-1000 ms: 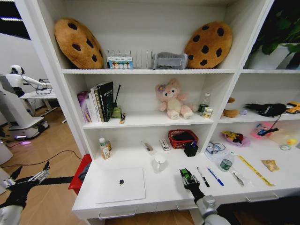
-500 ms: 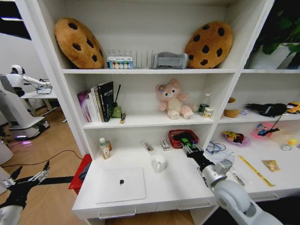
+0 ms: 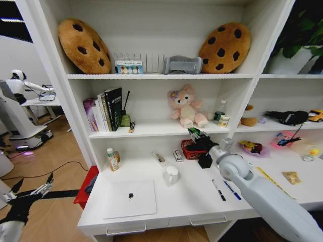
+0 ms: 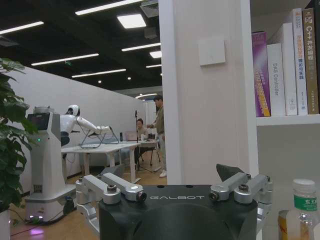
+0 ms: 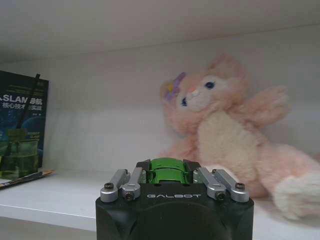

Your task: Organize the objects on the table.

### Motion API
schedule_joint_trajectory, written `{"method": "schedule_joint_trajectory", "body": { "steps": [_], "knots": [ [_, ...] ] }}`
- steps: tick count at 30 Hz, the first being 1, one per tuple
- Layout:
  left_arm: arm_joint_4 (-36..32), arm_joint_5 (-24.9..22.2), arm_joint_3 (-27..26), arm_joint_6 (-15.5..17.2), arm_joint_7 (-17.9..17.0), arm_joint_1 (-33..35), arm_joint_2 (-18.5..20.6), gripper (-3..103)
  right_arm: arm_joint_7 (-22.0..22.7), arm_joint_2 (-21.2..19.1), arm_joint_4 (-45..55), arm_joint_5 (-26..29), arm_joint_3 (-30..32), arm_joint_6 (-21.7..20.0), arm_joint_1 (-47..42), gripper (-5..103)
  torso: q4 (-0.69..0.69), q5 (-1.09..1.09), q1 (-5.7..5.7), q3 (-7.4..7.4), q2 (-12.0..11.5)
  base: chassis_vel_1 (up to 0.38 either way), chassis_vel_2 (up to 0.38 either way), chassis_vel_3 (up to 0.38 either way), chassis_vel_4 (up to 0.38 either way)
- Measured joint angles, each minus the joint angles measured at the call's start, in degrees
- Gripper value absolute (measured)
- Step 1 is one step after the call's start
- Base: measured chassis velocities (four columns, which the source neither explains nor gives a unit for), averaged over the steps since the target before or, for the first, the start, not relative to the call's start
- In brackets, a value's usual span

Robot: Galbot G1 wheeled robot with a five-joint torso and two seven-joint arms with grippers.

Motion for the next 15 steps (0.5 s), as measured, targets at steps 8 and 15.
{"method": "schedule_joint_trajectory", "body": {
  "steps": [8, 15],
  "knots": [
    [0.00, 0.00, 0.00, 0.00, 0.00, 0.00, 0.00, 100, 0.37, 6.80, -8.46, 0.75, -13.82, -0.36, 12.67, 35, 0.01, 0.03, 0.01, 0.00, 0.00, 0.000, 0.000, 0.000, 0.000],
    [0.01, 0.00, 0.00, 0.00, 0.00, 0.00, 0.00, 100, 0.44, 10.79, -15.43, 0.43, -19.38, -0.31, 19.60, 35, 0.00, 0.01, 0.00, 0.00, 0.00, 0.000, 0.000, 0.000, 0.000]
  ]
}}
